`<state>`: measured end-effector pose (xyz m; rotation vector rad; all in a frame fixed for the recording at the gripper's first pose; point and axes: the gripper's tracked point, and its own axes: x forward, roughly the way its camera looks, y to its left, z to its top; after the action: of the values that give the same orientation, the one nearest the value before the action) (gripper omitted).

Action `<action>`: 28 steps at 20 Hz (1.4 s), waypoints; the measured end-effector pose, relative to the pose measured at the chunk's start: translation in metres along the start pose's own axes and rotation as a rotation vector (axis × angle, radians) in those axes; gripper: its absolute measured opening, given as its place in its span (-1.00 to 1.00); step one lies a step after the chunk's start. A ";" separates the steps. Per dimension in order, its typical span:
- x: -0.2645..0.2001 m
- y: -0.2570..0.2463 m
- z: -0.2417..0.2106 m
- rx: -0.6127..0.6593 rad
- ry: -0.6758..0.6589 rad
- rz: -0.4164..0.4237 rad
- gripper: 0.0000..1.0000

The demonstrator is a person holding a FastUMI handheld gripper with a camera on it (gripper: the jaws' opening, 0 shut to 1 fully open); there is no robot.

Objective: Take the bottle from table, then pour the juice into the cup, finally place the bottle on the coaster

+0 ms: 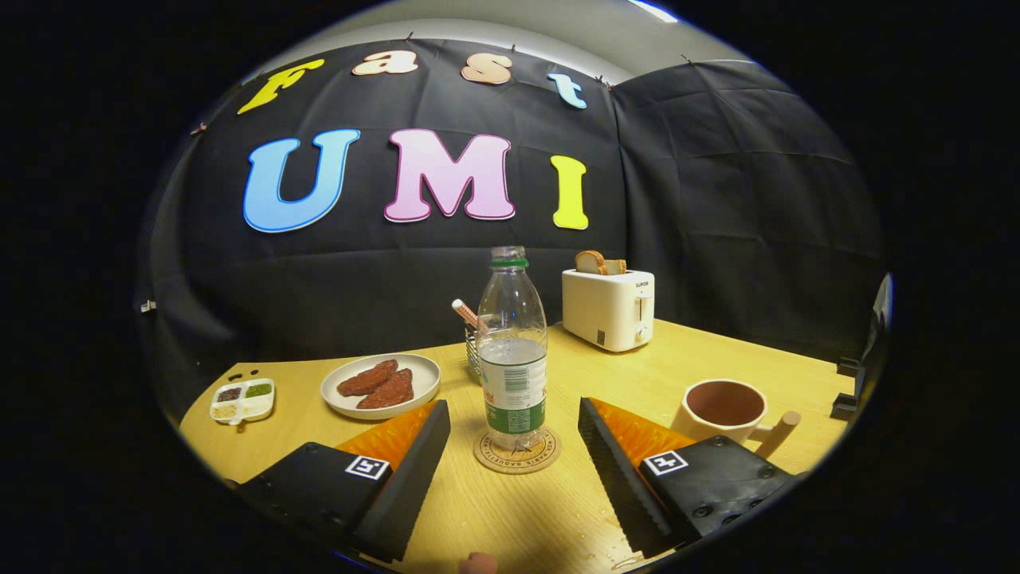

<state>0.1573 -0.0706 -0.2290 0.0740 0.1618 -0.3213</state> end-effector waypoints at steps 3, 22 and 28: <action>-0.019 0.007 0.023 -0.009 -0.003 0.050 0.98; -0.091 -0.025 0.140 -0.090 -0.075 0.305 0.98; -0.100 -0.048 0.146 -0.057 -0.070 0.312 0.98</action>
<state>0.0703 -0.0994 -0.0702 0.0302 0.0875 -0.0076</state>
